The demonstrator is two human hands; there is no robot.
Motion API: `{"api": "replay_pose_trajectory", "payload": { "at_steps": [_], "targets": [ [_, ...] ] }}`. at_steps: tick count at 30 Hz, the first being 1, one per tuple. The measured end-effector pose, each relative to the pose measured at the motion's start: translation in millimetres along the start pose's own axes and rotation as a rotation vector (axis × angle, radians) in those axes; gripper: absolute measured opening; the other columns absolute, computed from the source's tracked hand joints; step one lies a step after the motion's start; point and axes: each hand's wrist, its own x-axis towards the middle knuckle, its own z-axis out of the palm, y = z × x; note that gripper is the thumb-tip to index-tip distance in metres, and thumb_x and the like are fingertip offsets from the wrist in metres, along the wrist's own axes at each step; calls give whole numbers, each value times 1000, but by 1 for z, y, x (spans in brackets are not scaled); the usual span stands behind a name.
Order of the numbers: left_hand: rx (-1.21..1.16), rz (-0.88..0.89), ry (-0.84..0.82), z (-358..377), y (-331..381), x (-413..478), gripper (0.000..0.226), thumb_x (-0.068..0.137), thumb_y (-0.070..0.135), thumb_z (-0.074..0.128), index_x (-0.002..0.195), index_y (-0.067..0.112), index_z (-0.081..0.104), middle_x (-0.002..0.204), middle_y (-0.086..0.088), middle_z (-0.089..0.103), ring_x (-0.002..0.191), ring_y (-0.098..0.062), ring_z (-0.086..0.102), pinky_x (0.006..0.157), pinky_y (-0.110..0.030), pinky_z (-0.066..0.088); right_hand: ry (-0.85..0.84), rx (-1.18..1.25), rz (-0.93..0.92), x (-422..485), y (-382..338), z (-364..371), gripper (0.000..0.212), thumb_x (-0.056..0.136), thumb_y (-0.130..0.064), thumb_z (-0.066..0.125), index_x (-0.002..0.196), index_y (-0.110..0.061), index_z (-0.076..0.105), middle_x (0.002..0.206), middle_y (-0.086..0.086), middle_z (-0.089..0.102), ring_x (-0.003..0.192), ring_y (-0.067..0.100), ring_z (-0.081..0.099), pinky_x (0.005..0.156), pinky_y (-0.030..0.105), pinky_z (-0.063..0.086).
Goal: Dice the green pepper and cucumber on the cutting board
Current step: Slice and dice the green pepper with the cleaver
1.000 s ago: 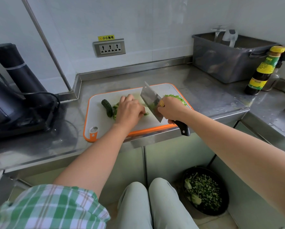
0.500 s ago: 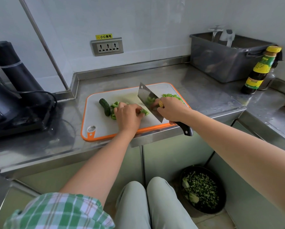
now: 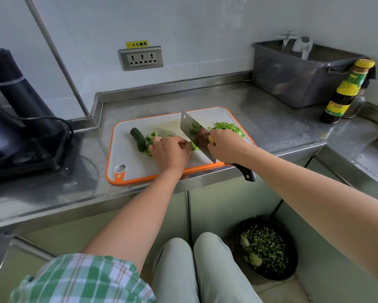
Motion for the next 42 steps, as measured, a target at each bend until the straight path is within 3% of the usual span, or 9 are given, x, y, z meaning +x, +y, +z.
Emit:
{"api": "replay_pose_trajectory", "payload": {
  "at_steps": [3, 11, 16, 20, 22, 33, 39, 42],
  "targets": [
    [24, -62, -17, -1, 3, 0, 20, 83, 45, 67, 84, 27, 77, 90, -1, 71, 113, -30, 44, 77, -33, 20, -2, -3, -9, -2, 0, 0, 19, 96, -12, 40, 108, -2, 51, 89, 10, 46, 78, 28, 46, 64, 31, 35],
    [-53, -117, -29, 4, 2, 2, 15, 81, 39, 68, 85, 28, 77, 87, -2, 70, 102, -30, 46, 78, -34, 26, -59, -34, -14, 7, -12, 3, 4, 93, -8, 41, 93, -7, 46, 88, 12, 52, 76, 28, 50, 63, 31, 40],
    [-99, -111, -20, 5, -1, 1, 13, 80, 40, 70, 86, 30, 77, 87, 0, 70, 104, -30, 47, 77, -33, 26, -48, 15, 42, 19, -20, 10, 9, 93, -6, 37, 95, -7, 46, 71, 3, 43, 49, 21, 52, 41, 24, 37],
    [-125, -103, -12, 5, -2, 2, 16, 79, 43, 72, 86, 29, 77, 88, -1, 71, 104, -30, 48, 79, -33, 30, 23, 145, 75, 20, -11, 9, 8, 94, -7, 37, 95, -5, 45, 78, 9, 49, 46, 22, 53, 42, 28, 40],
    [-129, -108, -15, 5, -2, 2, 16, 79, 42, 72, 86, 28, 77, 89, -2, 71, 105, -31, 48, 81, -34, 31, 48, 160, 74, 18, -7, 5, 7, 94, -7, 38, 89, -5, 43, 71, 7, 49, 43, 21, 52, 41, 26, 35],
    [-119, -117, -43, 7, -2, 3, 15, 79, 40, 68, 82, 29, 77, 83, -2, 69, 103, -31, 47, 81, -33, 31, -38, 143, 62, 2, -15, -2, 6, 92, -4, 40, 92, -2, 46, 73, 9, 49, 45, 19, 50, 39, 25, 37],
    [-104, -115, -51, 8, -4, 4, 16, 80, 42, 67, 81, 29, 77, 84, -1, 69, 103, -31, 47, 80, -33, 29, -67, 135, 87, 0, -19, 0, 16, 91, -4, 39, 75, -4, 43, 64, 9, 47, 50, 24, 52, 41, 25, 35],
    [-118, -116, -49, 8, -5, 4, 14, 80, 40, 68, 80, 29, 76, 85, 0, 69, 103, -31, 47, 81, -34, 30, -97, 204, 102, 0, -20, 0, 12, 89, -1, 38, 88, 0, 50, 64, 10, 49, 43, 21, 51, 38, 24, 38]
  ]
}}
